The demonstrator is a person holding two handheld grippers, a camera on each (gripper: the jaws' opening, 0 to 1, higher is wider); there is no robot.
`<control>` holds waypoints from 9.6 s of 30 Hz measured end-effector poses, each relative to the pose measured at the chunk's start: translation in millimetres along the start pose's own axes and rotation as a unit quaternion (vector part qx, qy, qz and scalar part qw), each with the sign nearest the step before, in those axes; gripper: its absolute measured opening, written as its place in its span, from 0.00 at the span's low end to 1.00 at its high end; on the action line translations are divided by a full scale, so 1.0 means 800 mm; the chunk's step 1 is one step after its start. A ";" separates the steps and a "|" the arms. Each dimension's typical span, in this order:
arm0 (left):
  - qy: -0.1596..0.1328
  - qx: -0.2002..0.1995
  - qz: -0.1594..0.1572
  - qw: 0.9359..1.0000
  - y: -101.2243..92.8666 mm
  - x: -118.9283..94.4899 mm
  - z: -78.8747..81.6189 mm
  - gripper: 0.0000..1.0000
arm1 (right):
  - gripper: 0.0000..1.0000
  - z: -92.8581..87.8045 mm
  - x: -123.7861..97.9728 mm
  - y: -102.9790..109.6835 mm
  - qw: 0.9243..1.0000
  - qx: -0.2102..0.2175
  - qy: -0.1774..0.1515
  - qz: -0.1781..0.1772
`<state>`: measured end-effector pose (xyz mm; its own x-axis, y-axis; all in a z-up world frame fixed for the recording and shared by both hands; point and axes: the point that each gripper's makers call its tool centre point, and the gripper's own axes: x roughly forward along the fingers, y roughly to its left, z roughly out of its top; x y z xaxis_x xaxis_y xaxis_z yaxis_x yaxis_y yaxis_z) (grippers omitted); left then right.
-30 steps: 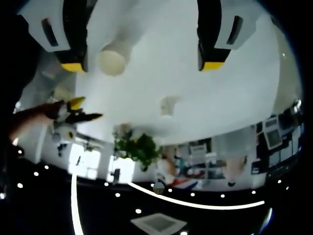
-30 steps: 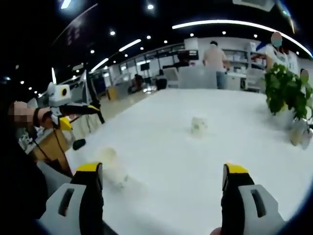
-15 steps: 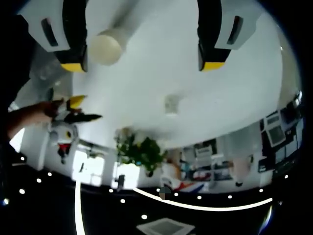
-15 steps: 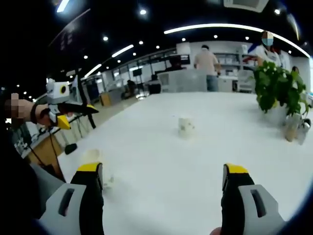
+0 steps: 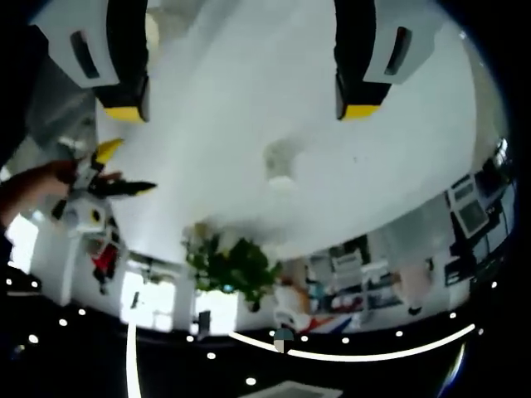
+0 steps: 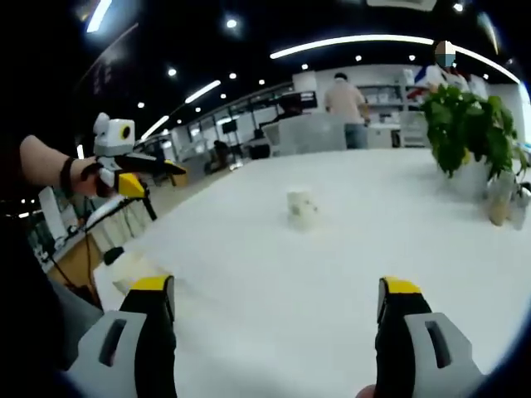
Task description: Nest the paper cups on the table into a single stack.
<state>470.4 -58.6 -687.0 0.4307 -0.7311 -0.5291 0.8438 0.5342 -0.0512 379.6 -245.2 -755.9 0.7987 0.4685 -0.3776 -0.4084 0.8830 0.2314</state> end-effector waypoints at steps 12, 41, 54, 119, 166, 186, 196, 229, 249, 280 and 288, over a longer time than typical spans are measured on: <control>0.052 0.026 -0.014 0.998 0.017 0.108 0.018 0.93 | 1.00 -0.014 0.006 -0.033 0.999 0.029 -0.012 0.011; 0.115 0.044 0.019 0.992 0.062 0.274 0.034 0.68 | 1.00 -0.042 -0.004 -0.061 0.995 0.087 -0.049 0.025; 0.143 0.060 0.007 0.988 0.065 0.278 0.018 0.45 | 1.00 -0.044 -0.011 -0.063 0.992 0.106 -0.061 0.019; 0.050 0.078 -0.091 0.992 -0.069 0.007 0.081 0.38 | 1.00 0.060 -0.108 0.044 0.995 0.016 -0.096 -0.016; 0.013 -0.048 -0.129 0.990 -0.126 -0.114 0.025 0.38 | 0.61 0.080 -0.044 0.242 0.958 0.147 -0.108 0.221; -0.004 -0.060 -0.142 0.988 -0.135 -0.129 0.035 0.38 | 0.28 0.107 -0.043 0.252 0.910 0.248 -0.160 0.291; -0.018 -0.065 -0.166 0.984 -0.152 -0.144 0.036 0.38 | 0.08 0.120 -0.056 0.244 0.870 0.304 -0.189 0.339; -0.074 -0.027 -0.145 0.986 -0.151 -0.156 0.001 0.49 | 0.00 0.135 -0.059 0.298 0.865 0.258 -0.105 0.418; -0.071 -0.003 -0.069 0.995 -0.130 -0.146 -0.032 0.81 | 0.00 0.121 -0.044 0.280 0.898 0.227 -0.079 0.369; -0.063 -0.007 0.019 0.998 -0.086 -0.178 -0.087 0.99 | 0.00 0.104 -0.041 0.289 0.914 -0.216 0.111 0.324; -0.063 -0.012 0.025 0.998 -0.084 -0.182 -0.097 0.99 | 0.00 0.112 -0.039 0.289 0.868 -0.351 0.166 0.311</control>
<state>326.3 44.7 -672.1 0.5094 -0.7502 -0.4215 0.8132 0.5799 -0.0494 299.7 -58.5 -610.4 0.2041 0.7411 -0.6396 -0.9762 0.2033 -0.0759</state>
